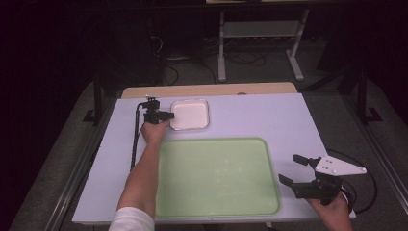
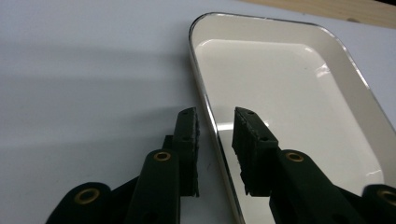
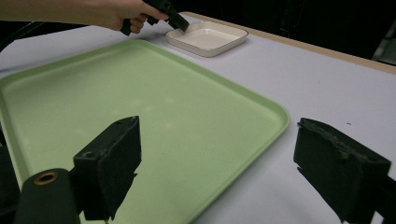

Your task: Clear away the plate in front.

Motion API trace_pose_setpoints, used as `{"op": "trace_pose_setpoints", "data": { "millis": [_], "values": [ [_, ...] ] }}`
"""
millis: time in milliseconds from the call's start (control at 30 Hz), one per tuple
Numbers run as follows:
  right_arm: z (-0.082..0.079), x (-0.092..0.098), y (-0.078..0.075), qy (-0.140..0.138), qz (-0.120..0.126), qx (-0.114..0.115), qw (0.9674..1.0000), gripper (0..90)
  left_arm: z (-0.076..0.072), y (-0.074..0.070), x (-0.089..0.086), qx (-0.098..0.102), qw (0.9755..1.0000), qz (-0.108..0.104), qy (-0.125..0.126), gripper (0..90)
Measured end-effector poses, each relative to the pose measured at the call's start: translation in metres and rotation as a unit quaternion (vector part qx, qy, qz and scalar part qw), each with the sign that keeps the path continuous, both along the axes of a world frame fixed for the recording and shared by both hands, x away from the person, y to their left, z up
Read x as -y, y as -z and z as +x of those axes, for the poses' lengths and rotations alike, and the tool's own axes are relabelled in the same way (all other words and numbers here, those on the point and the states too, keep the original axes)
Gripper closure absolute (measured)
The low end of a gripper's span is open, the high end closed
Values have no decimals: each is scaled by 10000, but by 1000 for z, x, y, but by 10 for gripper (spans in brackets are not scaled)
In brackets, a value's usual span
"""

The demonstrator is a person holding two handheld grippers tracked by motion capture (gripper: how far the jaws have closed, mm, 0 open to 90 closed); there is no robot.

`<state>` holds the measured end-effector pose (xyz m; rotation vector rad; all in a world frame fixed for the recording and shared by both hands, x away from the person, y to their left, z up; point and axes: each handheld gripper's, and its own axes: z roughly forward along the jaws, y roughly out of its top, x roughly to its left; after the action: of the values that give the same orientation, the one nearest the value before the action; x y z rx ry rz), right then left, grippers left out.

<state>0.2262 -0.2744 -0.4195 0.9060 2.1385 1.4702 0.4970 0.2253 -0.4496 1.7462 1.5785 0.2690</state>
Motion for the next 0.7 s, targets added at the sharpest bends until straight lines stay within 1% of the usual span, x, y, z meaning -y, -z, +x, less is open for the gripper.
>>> {"op": "trace_pose_setpoints", "data": {
  "millis": [67,233,333,400,567,700],
  "values": [
    [0,0,0,0,1,7,10000,141,0,1,1,0,10000,-34,-20,721],
    [0,0,0,-3,2,11,10000,141,-1,2,6,-29,10000,40,-23,755],
    [0,0,0,-5,10,13,10000,142,-1,2,7,-27,9999,96,-77,768],
    [0,0,-1,-4,11,16,10000,141,-1,2,8,-28,9998,133,-116,795],
    [0,0,-1,-11,4,6,10000,141,-1,2,8,-44,9998,138,-165,806],
    [0,-1,0,-15,-2,11,10000,141,-1,1,8,-84,9996,74,-267,832]
  ]
}}
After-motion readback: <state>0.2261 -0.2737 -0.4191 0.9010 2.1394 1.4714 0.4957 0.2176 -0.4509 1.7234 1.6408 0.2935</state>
